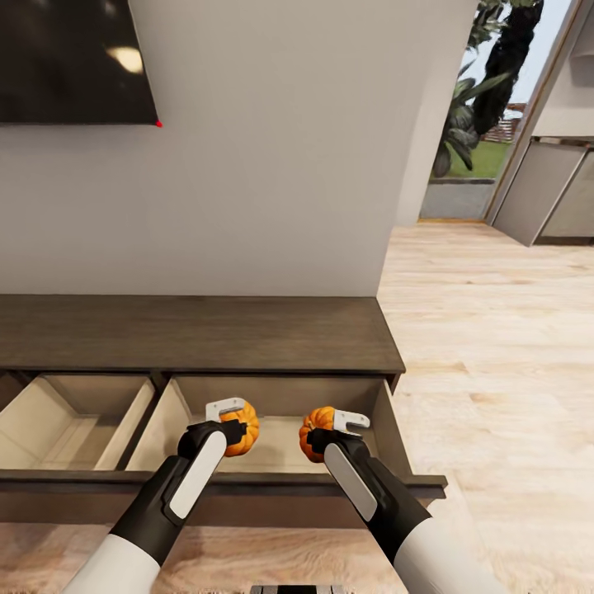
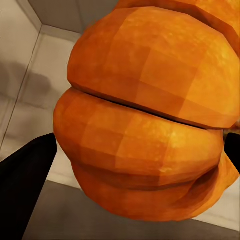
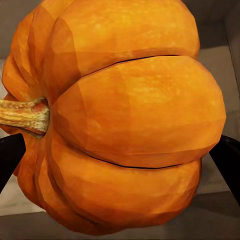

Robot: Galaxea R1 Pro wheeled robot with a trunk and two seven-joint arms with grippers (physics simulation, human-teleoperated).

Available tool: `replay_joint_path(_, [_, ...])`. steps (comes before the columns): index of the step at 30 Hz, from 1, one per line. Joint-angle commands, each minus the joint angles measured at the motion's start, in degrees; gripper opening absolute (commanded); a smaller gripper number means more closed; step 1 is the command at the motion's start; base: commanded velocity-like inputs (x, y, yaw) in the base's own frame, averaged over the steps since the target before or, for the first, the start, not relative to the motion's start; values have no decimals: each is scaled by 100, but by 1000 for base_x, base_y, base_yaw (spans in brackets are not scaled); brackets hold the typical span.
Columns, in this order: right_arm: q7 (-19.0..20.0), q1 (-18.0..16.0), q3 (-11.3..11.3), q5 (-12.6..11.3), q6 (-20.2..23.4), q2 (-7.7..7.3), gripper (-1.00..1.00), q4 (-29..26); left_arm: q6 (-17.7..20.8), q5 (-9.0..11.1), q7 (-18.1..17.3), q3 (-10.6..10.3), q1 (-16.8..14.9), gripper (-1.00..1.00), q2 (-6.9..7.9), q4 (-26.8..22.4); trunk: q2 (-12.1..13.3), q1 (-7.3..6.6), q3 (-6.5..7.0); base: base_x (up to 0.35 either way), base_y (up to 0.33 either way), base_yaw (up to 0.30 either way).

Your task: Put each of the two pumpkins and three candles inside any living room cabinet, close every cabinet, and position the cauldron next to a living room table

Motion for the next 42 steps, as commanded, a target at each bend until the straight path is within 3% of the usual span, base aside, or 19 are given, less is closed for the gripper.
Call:
replay_joint_path(1, [-46,-6,14,-36,8,-2,-100,-8,-1,49,66,-4,-5,-100,3,-7,-3,-2,-5,0,0,0])
replay_joint_path(22, [-47,-6,14,-28,8,-2,-100,-8,-1,49,66,48,-5,-100,11,-11,-19,29,-271,0,0,0])
replay_joint_path(32, [-46,-6,14,-28,10,-2,-100,-8,-1,50,66,55,-5,-100,15,-14,-19,29,-271,0,0,0])
replay_joint_path(33, [-46,-6,14,-28,12,-2,100,-8,-1,52,66,55,-5,-100,17,-15,-19,29,-271,0,0,0])
replay_joint_path(36, [-46,-6,14,-28,16,-2,100,-8,-1,50,66,52,-5,-100,15,-20,-19,29,-271,0,0,0])
replay_joint_path(37, [-46,-6,14,-28,16,-2,100,-8,-1,50,66,53,-5,100,17,-22,-19,29,-271,0,0,0])
replay_joint_path(42, [-46,-6,14,-28,16,-2,100,-8,-1,56,66,60,-5,100,18,-24,-19,29,-271,0,0,0])
